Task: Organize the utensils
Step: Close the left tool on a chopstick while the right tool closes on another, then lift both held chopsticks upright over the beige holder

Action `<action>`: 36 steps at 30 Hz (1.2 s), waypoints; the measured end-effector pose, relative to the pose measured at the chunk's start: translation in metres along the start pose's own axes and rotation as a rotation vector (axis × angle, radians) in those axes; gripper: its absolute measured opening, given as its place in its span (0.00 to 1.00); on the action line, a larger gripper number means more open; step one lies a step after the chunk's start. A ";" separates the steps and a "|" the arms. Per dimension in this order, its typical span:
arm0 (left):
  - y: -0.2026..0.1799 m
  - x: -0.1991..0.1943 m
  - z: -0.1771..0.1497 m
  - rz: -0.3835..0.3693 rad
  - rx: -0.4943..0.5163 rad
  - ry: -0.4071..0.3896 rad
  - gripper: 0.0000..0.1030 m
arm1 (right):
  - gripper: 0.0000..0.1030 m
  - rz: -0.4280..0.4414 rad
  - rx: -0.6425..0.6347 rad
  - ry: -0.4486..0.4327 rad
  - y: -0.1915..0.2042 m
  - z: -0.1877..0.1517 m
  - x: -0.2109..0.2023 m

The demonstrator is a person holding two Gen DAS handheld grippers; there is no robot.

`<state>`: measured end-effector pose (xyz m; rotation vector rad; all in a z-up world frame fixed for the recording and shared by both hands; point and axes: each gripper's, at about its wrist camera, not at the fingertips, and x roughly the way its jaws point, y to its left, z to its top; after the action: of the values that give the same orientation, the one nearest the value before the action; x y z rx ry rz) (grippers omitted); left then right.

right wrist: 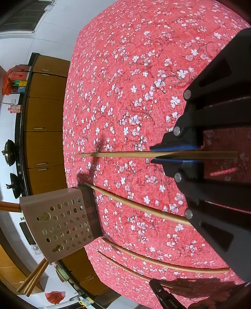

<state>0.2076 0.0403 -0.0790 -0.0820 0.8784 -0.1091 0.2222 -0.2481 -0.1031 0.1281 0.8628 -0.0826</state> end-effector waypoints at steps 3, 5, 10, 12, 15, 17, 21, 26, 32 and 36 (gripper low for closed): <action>-0.001 0.000 0.000 -0.001 -0.002 0.000 0.09 | 0.09 0.000 0.000 0.000 0.000 0.000 0.000; -0.001 0.000 0.000 -0.001 -0.002 0.001 0.09 | 0.09 0.000 0.001 0.000 0.000 0.000 0.000; -0.001 0.000 0.000 -0.001 -0.002 0.001 0.09 | 0.09 0.000 0.000 0.001 0.001 0.001 0.000; -0.001 0.000 0.001 -0.001 -0.002 0.001 0.09 | 0.09 0.000 0.001 0.001 0.001 0.001 0.000; -0.001 0.000 0.001 -0.001 -0.002 0.001 0.09 | 0.09 0.000 0.000 0.001 0.001 0.001 0.000; -0.001 0.000 0.001 -0.001 -0.002 0.001 0.09 | 0.09 0.000 0.000 0.001 0.001 0.001 0.000; 0.000 0.000 0.002 -0.002 -0.003 0.001 0.09 | 0.09 0.000 0.000 0.002 0.001 0.001 0.000; -0.003 -0.003 0.000 0.005 -0.002 0.002 0.09 | 0.09 0.003 0.003 0.003 0.000 0.000 -0.001; -0.006 -0.008 -0.004 0.003 -0.006 0.003 0.09 | 0.09 0.008 0.008 0.003 0.000 -0.003 -0.004; -0.008 -0.008 -0.002 0.009 -0.001 0.003 0.09 | 0.09 0.010 0.009 0.003 0.000 -0.003 -0.004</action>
<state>0.2002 0.0337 -0.0737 -0.0785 0.8822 -0.1004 0.2172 -0.2481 -0.1018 0.1410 0.8651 -0.0775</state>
